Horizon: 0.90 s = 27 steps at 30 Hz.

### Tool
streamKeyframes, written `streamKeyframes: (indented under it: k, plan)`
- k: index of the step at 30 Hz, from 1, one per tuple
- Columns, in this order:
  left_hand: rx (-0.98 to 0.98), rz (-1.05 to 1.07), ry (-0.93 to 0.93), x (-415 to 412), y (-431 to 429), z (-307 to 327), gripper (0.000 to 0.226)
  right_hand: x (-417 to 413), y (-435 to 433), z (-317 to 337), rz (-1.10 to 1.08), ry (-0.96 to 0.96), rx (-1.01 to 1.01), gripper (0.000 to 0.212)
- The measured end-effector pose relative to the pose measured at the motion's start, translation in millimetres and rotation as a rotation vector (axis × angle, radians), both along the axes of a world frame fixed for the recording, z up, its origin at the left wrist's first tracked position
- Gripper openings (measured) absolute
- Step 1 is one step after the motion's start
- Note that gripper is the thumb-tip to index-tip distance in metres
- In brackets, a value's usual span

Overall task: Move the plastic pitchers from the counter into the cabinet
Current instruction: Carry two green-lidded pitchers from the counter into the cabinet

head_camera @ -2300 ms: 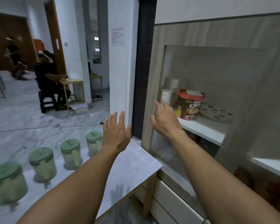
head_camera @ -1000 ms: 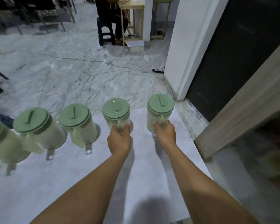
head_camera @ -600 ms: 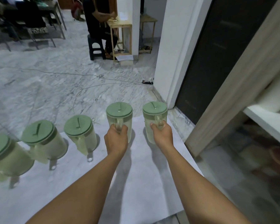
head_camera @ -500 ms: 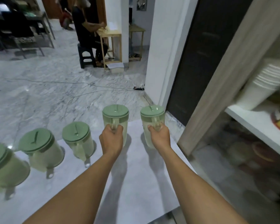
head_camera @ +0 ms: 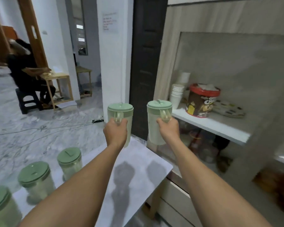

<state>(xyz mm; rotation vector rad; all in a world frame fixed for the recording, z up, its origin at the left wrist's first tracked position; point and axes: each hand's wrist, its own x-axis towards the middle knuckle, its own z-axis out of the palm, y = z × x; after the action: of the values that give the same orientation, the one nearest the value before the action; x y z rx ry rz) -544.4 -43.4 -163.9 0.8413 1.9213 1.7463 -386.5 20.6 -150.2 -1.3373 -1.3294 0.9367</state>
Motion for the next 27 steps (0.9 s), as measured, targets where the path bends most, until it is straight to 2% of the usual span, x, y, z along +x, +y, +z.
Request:
streamKeyframes:
  k: [4,8,12,18,27]
  plan:
    - [0.075,-0.124,0.062,36,-26,51,0.025,50,-52,50,-0.128,0.008,0.058,0.01]
    - [0.179,-0.247,0.069,90,-48,96,0.025,114,-98,95,-0.242,-0.012,0.141,0.001]
    - [0.243,-0.329,0.114,147,-72,124,0.028,171,-139,124,-0.34,-0.008,0.2,0.009]
    - [0.308,-0.448,0.101,237,-112,152,0.026,259,-206,150,-0.471,-0.016,0.253,0.003]
    - [0.356,-0.659,0.062,369,-162,158,0.024,385,-283,159,-0.673,-0.017,0.254,0.008]
